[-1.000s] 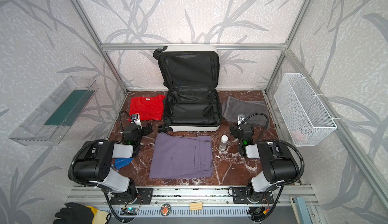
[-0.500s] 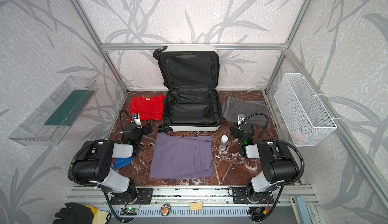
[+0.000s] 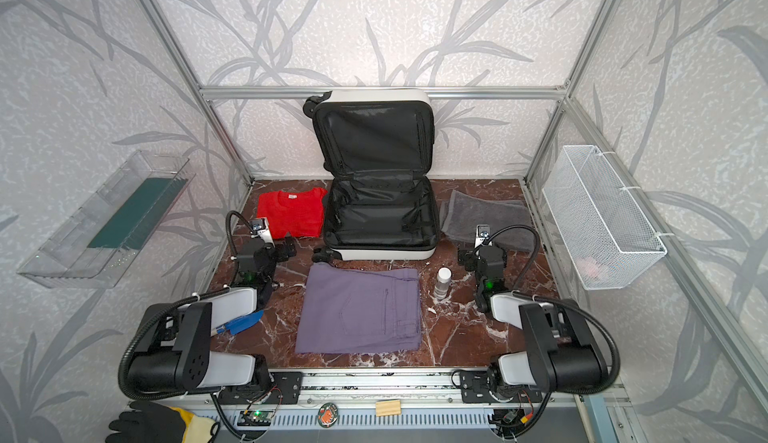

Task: Pack the luggage
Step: 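Grasp the clear bottle with the right gripper while the left arm reaches forward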

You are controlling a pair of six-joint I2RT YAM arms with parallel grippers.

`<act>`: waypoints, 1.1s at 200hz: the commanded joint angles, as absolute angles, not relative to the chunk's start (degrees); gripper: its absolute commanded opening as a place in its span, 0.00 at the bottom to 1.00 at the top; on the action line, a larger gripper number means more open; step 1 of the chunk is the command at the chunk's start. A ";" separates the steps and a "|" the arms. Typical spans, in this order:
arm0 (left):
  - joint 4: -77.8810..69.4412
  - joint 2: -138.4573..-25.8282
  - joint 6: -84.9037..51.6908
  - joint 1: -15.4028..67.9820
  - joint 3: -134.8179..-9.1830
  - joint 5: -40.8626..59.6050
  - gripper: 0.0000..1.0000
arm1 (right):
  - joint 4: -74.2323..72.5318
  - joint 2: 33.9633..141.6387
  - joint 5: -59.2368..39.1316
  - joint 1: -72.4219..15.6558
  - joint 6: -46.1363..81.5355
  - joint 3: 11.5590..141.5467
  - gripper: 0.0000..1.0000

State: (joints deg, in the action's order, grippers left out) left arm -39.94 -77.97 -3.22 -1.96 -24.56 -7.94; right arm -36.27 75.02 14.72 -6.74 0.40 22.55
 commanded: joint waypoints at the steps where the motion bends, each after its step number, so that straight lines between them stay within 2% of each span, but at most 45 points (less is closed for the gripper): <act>1: -34.74 -73.59 -5.56 -2.02 -27.18 -9.98 0.98 | -15.34 67.76 18.38 -5.74 7.46 32.56 0.99; 26: -26.52 -67.52 -10.13 -1.85 -30.33 -8.90 0.97 | 0.24 64.86 16.96 -5.63 23.39 40.10 0.99; 71: -0.35 -59.71 -23.78 -1.39 -42.06 -3.26 0.94 | 11.88 58.90 -6.16 -5.79 23.55 44.35 1.00; 93: 8.93 -58.10 -28.76 0.39 -46.42 1.79 0.92 | 21.10 56.53 -11.56 -6.76 23.46 47.53 0.86; 114: 14.98 -57.48 -31.72 4.94 -48.98 2.94 0.91 | 31.96 56.42 -10.68 -10.12 22.16 51.84 0.78; 149: 18.99 -59.52 -35.88 14.83 -51.58 2.73 0.92 | 43.71 58.52 -2.20 -19.41 20.40 56.58 0.79; 185: 20.85 -65.97 -38.33 22.88 -54.80 4.05 0.90 | 48.06 63.08 8.33 -28.38 22.36 58.00 0.81; 220: 19.28 -70.18 -39.73 27.62 -55.90 4.13 0.89 | 47.38 65.80 10.73 -30.82 23.41 56.64 0.81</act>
State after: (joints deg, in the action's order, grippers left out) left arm 18.09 -68.64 -37.10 25.45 -54.19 3.81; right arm 44.75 64.99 6.13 -29.87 22.28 56.95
